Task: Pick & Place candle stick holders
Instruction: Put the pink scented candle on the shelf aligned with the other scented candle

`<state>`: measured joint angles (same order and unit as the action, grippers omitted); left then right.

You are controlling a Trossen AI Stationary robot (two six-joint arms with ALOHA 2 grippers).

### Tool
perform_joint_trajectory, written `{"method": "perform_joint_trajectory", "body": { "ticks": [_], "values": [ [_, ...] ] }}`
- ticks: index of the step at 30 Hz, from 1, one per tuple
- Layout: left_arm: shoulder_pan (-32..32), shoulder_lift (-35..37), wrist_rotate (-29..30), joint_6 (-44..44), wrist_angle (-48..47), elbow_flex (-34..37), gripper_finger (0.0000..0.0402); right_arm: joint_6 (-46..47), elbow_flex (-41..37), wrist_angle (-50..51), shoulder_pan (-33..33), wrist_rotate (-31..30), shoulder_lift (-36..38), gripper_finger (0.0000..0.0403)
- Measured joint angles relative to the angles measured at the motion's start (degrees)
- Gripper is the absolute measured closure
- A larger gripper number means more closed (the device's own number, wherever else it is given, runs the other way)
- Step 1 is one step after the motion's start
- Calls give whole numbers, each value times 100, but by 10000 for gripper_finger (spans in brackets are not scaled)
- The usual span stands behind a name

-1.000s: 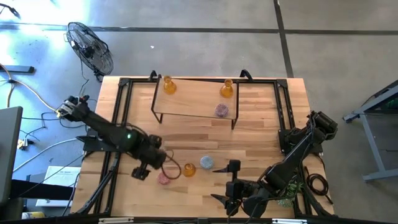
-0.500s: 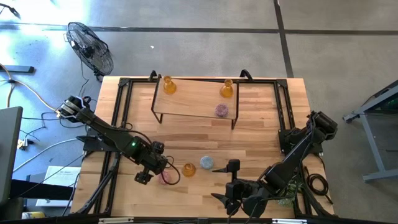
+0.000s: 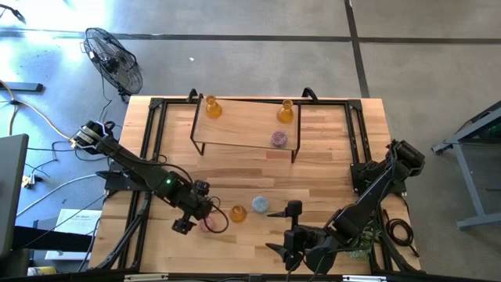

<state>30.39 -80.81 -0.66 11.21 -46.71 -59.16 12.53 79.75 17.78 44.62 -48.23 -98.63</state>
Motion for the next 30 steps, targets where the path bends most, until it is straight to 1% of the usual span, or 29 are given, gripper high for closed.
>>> {"method": "perform_joint_trajectory", "body": {
  "ticks": [11, 15, 17, 24, 28, 30],
  "values": [
    [0, -506, 5, -167, 35, 2, 10, 0, 0, 9, 0, 40, 0, 5],
    [0, -718, -102, -196, 72, 2, 10, 0, 0, 9, 0, 40, 0, 5],
    [0, -843, -185, -197, 135, 2, 10, 1, 0, 4, 0, 41, 0, 5],
    [0, -1147, -203, -240, 393, 3, 10, 35, 0, 17, 0, 42, 0, 5],
    [0, -1188, -351, -346, 557, 2, 10, 43, 0, 19, 0, 42, 0, 5],
    [0, -1188, -532, -346, 713, 2, 10, 44, 0, 22, 0, 44, 0, 5]
  ]
}}
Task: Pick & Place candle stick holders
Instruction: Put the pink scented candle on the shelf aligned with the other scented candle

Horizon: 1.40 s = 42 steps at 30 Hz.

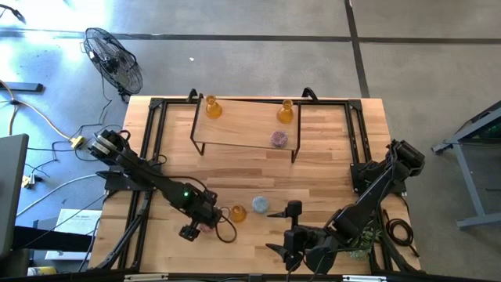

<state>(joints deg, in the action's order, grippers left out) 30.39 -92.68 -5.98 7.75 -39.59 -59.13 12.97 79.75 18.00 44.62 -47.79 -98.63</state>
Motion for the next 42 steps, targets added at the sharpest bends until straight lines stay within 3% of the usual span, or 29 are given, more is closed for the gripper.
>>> {"method": "perform_joint_trajectory", "body": {
  "ticks": [5, 36, 42],
  "values": [
    [0, -59, -561, 0, 479, -10, 10, 2, 0, 19, 0, 0, 0, 5],
    [-2, -417, -530, 155, 479, 5, 10, 24, 0, 17, 0, 89, 0, 5],
    [-7, -411, -570, 182, 902, 285, 10, 61, 0, 17, 0, 85, 0, 5]
  ]
}}
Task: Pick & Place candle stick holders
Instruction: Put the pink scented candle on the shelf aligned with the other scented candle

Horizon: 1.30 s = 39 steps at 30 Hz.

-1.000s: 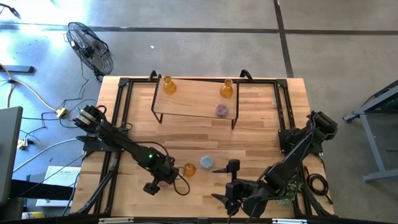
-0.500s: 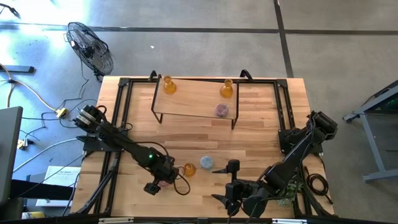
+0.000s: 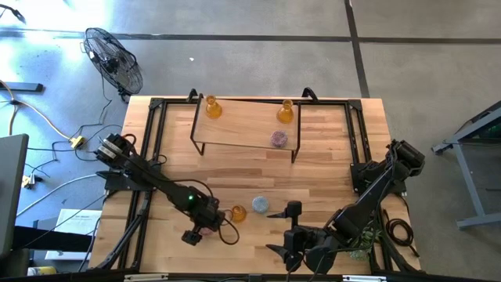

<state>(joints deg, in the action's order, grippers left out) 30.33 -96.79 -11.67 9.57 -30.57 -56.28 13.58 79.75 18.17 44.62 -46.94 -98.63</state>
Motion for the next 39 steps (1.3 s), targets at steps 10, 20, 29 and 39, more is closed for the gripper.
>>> {"method": "perform_joint_trajectory", "body": {
  "ticks": [10, 20, 29, 39],
  "values": [
    [-271, 39, -605, -157, 466, 336, 10, -7, 0, 0, -16, -43, 0, 5],
    [-258, 31, -577, -326, 467, 338, 11, 8, 0, -2, -116, 51, 0, 5],
    [-260, 20, -550, -582, 472, 342, 82, 101, 0, 0, -114, 114, 0, 5],
    [-264, 20, -677, -956, 474, 344, 97, 94, 0, 0, -114, 89, 0, 5]
  ]
}}
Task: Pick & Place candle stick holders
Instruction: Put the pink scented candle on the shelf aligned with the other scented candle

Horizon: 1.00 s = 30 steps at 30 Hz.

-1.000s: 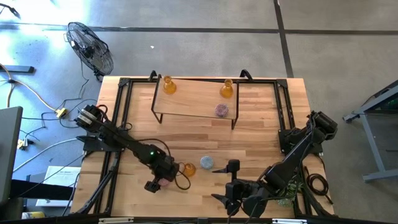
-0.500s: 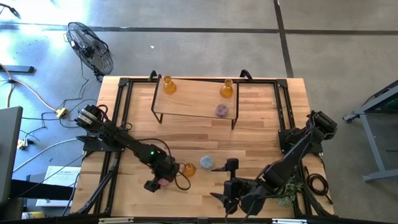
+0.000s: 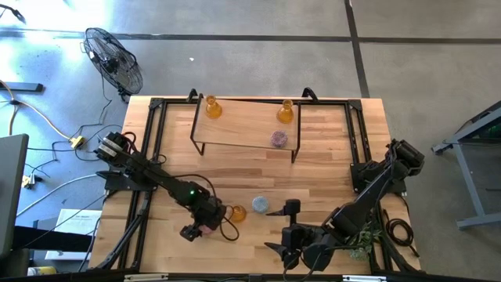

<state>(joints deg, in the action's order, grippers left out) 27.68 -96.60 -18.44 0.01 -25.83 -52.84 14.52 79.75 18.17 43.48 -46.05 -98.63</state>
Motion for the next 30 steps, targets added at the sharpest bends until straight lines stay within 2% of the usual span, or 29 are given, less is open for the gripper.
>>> {"method": "perform_joint_trajectory", "body": {
  "ticks": [5, 9, 13, 19, 30],
  "values": [
    [12, 17, -111, -135, -510, -139, 81, 0, 0, 0, 0, -2, 0, 5],
    [7, 33, -423, -212, -541, -201, 94, -16, 0, 0, 0, -4, 0, 5],
    [4, 33, -396, -326, -564, -201, 97, -62, 0, 0, 0, -6, 0, 5],
    [4, 76, -112, -342, -1053, -344, 97, -64, 0, 0, 0, -51, 0, 5],
    [-136, 76, 409, -627, -2444, -1200, 93, -111, 0, 0, 0, -80, 0, 5]
  ]
}}
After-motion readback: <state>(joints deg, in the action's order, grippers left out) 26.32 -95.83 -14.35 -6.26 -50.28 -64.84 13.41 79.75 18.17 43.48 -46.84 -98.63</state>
